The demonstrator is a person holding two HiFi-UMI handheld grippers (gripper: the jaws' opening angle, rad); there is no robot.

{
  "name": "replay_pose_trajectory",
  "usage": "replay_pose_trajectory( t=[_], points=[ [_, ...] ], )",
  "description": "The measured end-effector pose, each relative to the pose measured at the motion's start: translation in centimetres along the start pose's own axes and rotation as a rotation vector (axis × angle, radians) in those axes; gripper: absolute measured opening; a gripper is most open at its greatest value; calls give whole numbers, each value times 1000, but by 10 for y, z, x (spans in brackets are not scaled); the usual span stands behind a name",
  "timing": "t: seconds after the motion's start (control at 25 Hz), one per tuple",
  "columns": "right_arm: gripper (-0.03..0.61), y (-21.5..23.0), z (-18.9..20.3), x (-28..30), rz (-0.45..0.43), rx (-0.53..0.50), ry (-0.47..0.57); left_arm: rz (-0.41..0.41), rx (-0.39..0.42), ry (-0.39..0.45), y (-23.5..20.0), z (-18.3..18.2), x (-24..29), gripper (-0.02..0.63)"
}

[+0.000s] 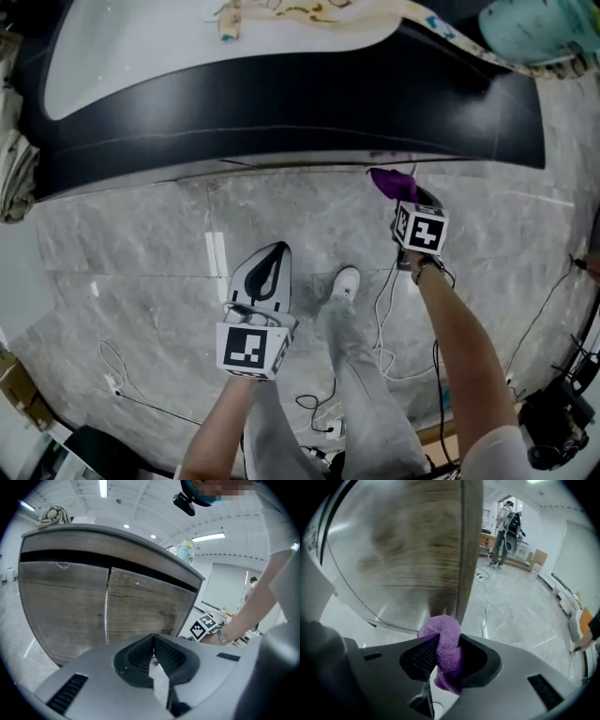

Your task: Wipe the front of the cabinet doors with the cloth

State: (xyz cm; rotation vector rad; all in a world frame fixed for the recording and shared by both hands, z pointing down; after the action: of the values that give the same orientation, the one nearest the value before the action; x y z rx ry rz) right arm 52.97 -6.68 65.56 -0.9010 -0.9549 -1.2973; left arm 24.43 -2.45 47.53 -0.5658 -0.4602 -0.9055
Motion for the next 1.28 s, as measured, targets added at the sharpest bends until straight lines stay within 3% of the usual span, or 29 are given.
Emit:
replay_pose_trajectory(
  t=[0.16,0.32,0.44,0.6,0.84,1.0,1.16,1.28],
  points=[
    [118,-35,0,-33,-21,-83,2,31,33,30,-20,-21,-30,6],
    [118,-93,-8,-71,-31,-60,58,60,59,50,-65,-34,-67,6],
    [118,-153,-11,-95,-57,-28,107,91,64,68,-103,-43,-100,6],
    [118,-263,1,-111,-116,-25,91,101,47,75,-168,-45,-151,6],
    [118,-430,-4,-155,-246,-52,111,57,67,67,-246,-36,-232,6],
    [118,-521,-31,-191,-315,-157,205,-30,29,55,-294,-21,-259,6],
    [118,-588,-41,-208,-424,-177,220,-91,-51,95,-320,-22,-274,6],
    [118,-618,-51,-211,-455,-174,217,-114,-93,127,-334,-26,-280,6]
  ],
)
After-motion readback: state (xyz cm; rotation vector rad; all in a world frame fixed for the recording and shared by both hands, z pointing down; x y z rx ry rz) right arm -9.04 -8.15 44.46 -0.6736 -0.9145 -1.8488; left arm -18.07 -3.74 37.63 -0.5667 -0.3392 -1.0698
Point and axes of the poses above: the fingertips, and each gripper's own axes: x forward along the fingers, y to its right, z out of its underside, the point moved 1 cm from there along -x, backward along the fingers, and after that the axes turned 8 degrees about -y, right-handed, at the moved point
